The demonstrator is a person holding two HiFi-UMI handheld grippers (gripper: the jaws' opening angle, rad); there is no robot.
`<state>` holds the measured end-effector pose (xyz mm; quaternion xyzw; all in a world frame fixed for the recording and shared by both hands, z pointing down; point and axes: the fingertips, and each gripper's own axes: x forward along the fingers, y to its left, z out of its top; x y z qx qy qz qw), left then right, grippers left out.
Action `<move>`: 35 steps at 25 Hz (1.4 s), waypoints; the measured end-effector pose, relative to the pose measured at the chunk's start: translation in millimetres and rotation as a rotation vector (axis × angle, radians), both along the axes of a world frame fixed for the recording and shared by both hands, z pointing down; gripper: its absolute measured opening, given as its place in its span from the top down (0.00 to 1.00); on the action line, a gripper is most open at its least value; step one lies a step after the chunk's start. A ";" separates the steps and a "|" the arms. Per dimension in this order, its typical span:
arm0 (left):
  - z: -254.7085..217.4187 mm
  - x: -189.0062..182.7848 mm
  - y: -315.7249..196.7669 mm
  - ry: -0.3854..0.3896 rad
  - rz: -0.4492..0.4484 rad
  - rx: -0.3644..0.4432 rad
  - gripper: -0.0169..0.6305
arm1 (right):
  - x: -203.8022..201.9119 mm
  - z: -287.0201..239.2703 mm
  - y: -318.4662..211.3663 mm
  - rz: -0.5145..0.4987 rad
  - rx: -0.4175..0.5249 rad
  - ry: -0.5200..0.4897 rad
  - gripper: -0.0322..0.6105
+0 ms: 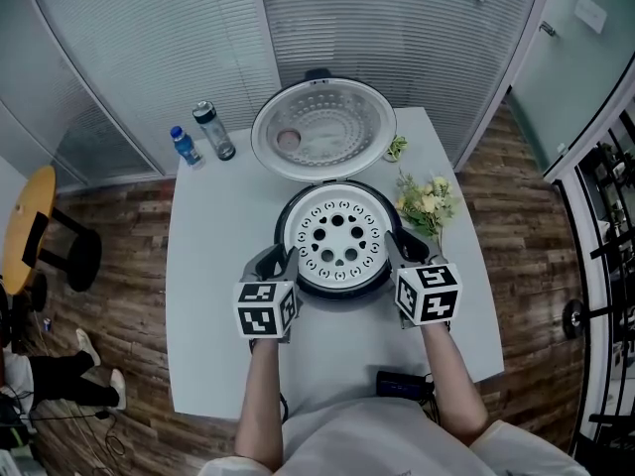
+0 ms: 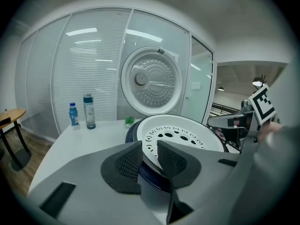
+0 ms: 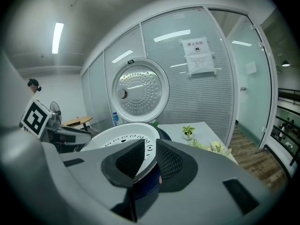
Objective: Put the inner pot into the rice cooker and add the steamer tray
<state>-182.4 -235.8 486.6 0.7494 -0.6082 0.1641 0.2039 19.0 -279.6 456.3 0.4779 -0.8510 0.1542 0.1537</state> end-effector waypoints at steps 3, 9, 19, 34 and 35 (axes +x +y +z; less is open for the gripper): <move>-1.3 0.5 3.2 0.007 -0.002 0.006 0.81 | 3.1 -1.4 2.7 0.010 -0.005 -0.026 0.83; -10.8 -2.6 6.5 0.023 0.006 0.037 0.88 | 4.8 -10.3 10.7 0.029 -0.029 -0.152 0.85; -31.4 -7.6 35.0 0.077 -0.010 0.088 0.94 | 16.9 -24.9 36.5 0.063 -0.062 -0.323 0.92; -46.2 -11.8 64.2 0.192 -0.026 0.155 0.96 | 1.4 -23.1 68.4 -0.005 -0.002 -0.165 0.92; -46.4 -12.5 64.8 0.198 -0.029 0.156 0.96 | 1.8 -22.7 69.5 -0.005 -0.003 -0.164 0.92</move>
